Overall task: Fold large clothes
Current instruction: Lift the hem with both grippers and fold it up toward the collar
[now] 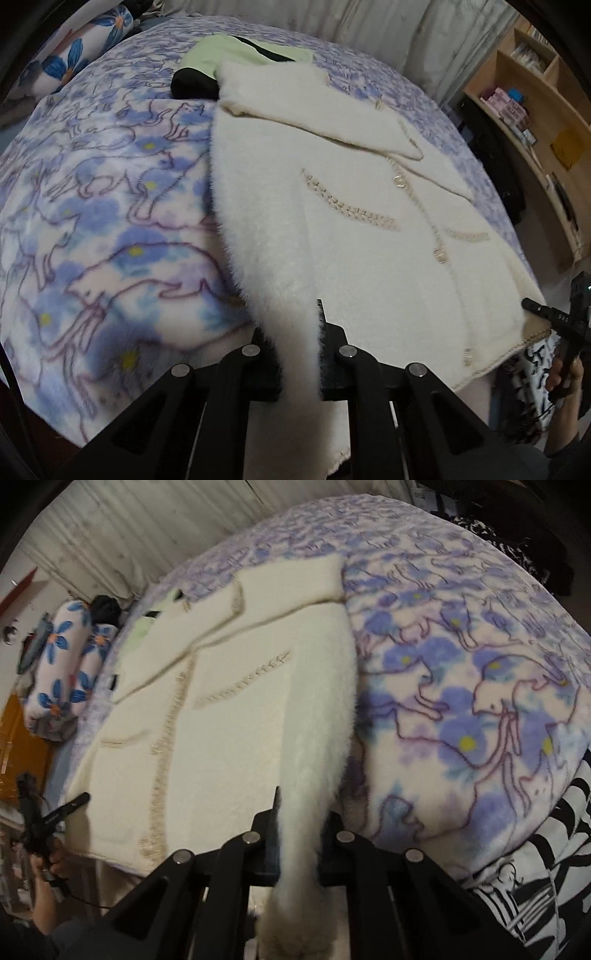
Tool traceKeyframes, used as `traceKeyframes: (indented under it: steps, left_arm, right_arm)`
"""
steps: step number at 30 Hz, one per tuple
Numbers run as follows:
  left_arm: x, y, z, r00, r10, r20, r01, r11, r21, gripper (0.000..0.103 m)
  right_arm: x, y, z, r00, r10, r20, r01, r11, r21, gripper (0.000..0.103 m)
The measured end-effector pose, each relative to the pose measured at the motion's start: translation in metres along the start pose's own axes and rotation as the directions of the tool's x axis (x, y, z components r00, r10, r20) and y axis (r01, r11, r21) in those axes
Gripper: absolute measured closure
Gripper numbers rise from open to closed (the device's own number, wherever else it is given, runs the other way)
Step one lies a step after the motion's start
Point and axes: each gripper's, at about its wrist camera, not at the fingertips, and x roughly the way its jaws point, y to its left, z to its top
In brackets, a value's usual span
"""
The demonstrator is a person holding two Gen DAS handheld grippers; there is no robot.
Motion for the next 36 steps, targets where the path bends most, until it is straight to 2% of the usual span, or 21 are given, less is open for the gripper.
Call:
traceKeyframes:
  steps: [5, 9, 12, 17, 20, 23, 27, 30, 31, 32, 33, 34, 35, 36]
  left_arm:
    - [-0.012, 0.000, -0.016, 0.999, 0.005, -0.035, -0.005, 1.000, 0.006, 0.095]
    - [-0.019, 0.014, -0.032, 0.997, -0.031, -0.073, 0.027, 0.998, -0.057, 0.095]
    - [-0.022, 0.018, -0.027, 0.994, -0.083, -0.068, 0.076, 0.992, -0.103, 0.095]
    - [-0.028, 0.016, 0.002, 0.985, -0.169, -0.024, 0.165, 0.979, -0.121, 0.094]
    - [-0.037, 0.016, 0.039, 0.977, -0.210, 0.031, 0.212, 0.969, -0.130, 0.094]
    - [-0.039, 0.018, 0.082, 0.968, -0.235, 0.091, 0.246, 0.958, -0.149, 0.094]
    - [-0.021, 0.022, 0.154, 0.972, -0.192, 0.137, 0.213, 0.964, -0.158, 0.092]
    - [0.014, 0.034, 0.214, 0.984, -0.140, 0.109, 0.162, 0.962, -0.221, 0.086]
    - [0.028, 0.039, 0.233, 0.988, -0.129, 0.083, 0.146, 0.956, -0.253, 0.081]
    - [0.040, 0.044, 0.248, 0.989, -0.133, 0.059, 0.144, 0.950, -0.275, 0.070]
    - [0.053, 0.049, 0.263, 0.990, -0.138, 0.042, 0.144, 0.943, -0.298, 0.065]
    - [0.068, 0.054, 0.277, 0.989, -0.143, 0.030, 0.145, 0.934, -0.327, 0.053]
    - [0.080, 0.057, 0.285, 0.990, -0.138, 0.026, 0.138, 0.930, -0.340, 0.041]
    - [0.088, 0.058, 0.294, 0.993, -0.118, 0.028, 0.121, 0.931, -0.343, 0.035]
  right_arm:
    - [-0.010, 0.015, -0.016, 0.998, -0.035, -0.052, 0.032, 0.997, -0.068, 0.094]
    - [-0.015, 0.012, -0.028, 0.996, -0.021, -0.087, 0.016, 0.998, -0.054, 0.094]
    - [-0.016, 0.010, -0.027, 0.996, 0.016, -0.091, -0.018, 1.000, -0.021, 0.093]
    - [-0.016, 0.022, 0.002, 0.989, 0.136, -0.058, -0.134, 0.991, 0.026, 0.093]
    - [-0.023, 0.035, 0.035, 0.983, 0.182, -0.002, -0.181, 0.983, 0.029, 0.093]
    - [-0.027, 0.040, 0.083, 0.972, 0.221, 0.075, -0.225, 0.973, 0.050, 0.093]
    - [-0.009, 0.042, 0.158, 0.964, 0.215, 0.156, -0.231, 0.969, 0.088, 0.094]
    - [0.017, 0.036, 0.211, 0.967, 0.187, 0.171, -0.212, 0.967, 0.138, 0.093]
    - [0.029, 0.034, 0.227, 0.971, 0.174, 0.163, -0.199, 0.969, 0.148, 0.091]
    - [0.042, 0.030, 0.242, 0.976, 0.158, 0.152, -0.183, 0.969, 0.167, 0.090]
    - [0.057, 0.026, 0.255, 0.980, 0.147, 0.137, -0.172, 0.966, 0.193, 0.089]
    - [0.069, 0.018, 0.266, 0.982, 0.137, 0.133, -0.165, 0.960, 0.227, 0.083]
    - [0.082, 0.013, 0.274, 0.982, 0.132, 0.133, -0.162, 0.955, 0.249, 0.070]
    - [0.091, 0.010, 0.278, 0.983, 0.132, 0.126, -0.160, 0.953, 0.258, 0.064]
